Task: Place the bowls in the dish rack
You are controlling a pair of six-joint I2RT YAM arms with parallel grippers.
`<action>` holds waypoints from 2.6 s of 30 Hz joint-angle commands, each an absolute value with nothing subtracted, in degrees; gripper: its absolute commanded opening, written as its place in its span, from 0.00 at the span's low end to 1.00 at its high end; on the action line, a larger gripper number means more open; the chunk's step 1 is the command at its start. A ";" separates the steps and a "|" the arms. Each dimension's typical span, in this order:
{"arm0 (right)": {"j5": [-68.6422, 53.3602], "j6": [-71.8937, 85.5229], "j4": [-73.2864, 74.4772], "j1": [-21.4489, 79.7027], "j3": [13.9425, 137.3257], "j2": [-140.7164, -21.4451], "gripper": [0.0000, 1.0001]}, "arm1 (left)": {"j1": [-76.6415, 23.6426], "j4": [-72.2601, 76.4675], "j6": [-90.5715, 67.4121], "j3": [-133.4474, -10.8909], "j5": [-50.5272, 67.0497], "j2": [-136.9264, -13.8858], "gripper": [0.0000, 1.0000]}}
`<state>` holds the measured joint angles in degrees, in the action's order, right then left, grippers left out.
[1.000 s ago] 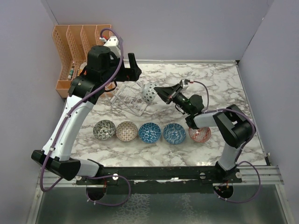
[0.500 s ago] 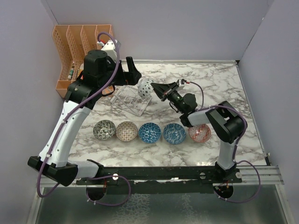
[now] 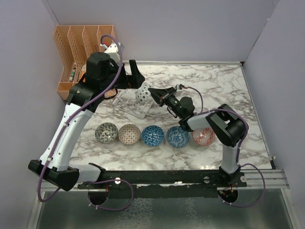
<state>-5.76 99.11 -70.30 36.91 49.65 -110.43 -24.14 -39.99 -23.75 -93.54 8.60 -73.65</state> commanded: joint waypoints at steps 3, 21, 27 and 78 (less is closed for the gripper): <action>-3.81 102.99 -79.05 37.96 51.88 -116.56 0.01 | -24.26 -39.07 -24.13 -92.73 10.13 -72.06 0.99; -3.21 107.03 -87.42 38.58 53.09 -124.49 0.01 | -24.29 -38.31 -23.86 -91.97 10.40 -72.03 0.99; -4.43 108.12 -85.47 38.58 54.04 -125.77 0.04 | -24.27 -38.05 -23.65 -92.02 10.37 -72.14 0.99; -0.82 78.12 11.21 35.86 58.79 -87.64 0.63 | -24.26 -38.50 -23.76 -92.37 9.52 -70.49 0.99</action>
